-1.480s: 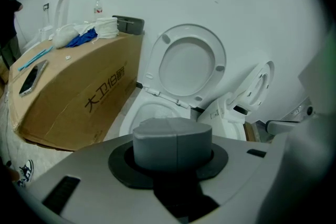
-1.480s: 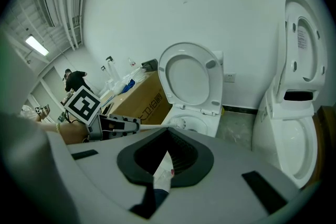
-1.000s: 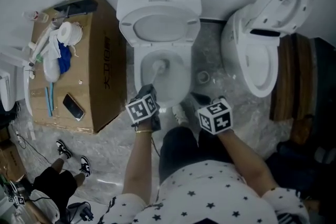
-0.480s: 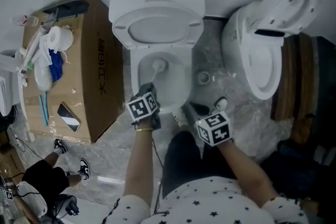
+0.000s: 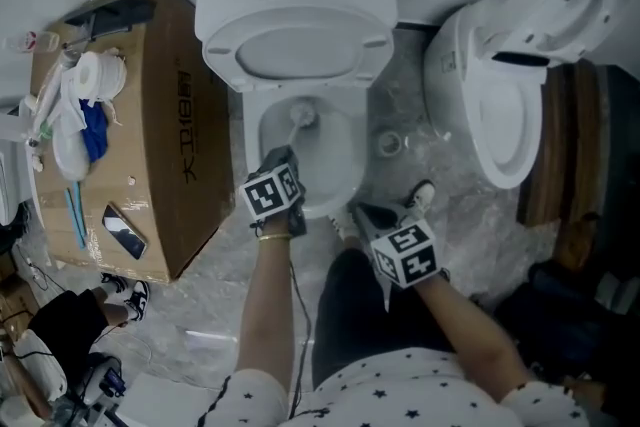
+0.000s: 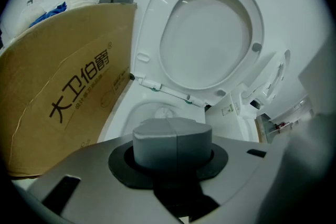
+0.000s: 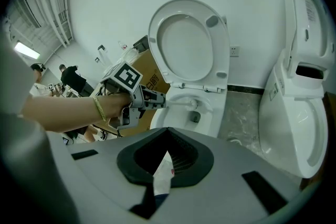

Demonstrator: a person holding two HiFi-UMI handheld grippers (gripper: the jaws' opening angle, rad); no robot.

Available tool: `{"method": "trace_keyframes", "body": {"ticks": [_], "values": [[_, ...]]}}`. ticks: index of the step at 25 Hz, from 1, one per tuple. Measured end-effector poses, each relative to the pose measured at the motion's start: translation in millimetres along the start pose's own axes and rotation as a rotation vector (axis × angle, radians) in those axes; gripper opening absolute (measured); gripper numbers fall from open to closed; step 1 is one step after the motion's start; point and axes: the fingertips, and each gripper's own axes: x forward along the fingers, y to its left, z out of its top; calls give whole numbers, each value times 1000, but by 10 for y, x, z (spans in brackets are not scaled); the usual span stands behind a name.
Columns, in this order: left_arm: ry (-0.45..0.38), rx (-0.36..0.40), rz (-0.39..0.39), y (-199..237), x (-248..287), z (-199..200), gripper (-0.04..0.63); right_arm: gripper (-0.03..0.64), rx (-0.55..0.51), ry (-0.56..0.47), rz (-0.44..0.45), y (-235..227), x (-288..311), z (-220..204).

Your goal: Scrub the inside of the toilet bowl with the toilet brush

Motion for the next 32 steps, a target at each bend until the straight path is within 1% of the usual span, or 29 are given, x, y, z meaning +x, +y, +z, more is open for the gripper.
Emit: {"method": "trace_keyframes", "body": {"ticks": [5, 11, 19, 27, 32], "values": [[18, 25, 10, 18, 78, 28, 147, 6, 7, 6, 0, -2, 45, -47], [24, 32, 16, 42, 84, 46, 147, 6, 3, 9, 4, 9, 65, -48], [6, 24, 28, 160, 32, 39, 147, 6, 2, 17, 3, 17, 53, -84], [-9, -4, 47, 360, -59, 19, 147, 6, -9, 13, 14, 123, 78, -104], [-12, -8, 55, 442, -106, -1, 147, 6, -16, 13, 20, 190, 85, -91]]}}
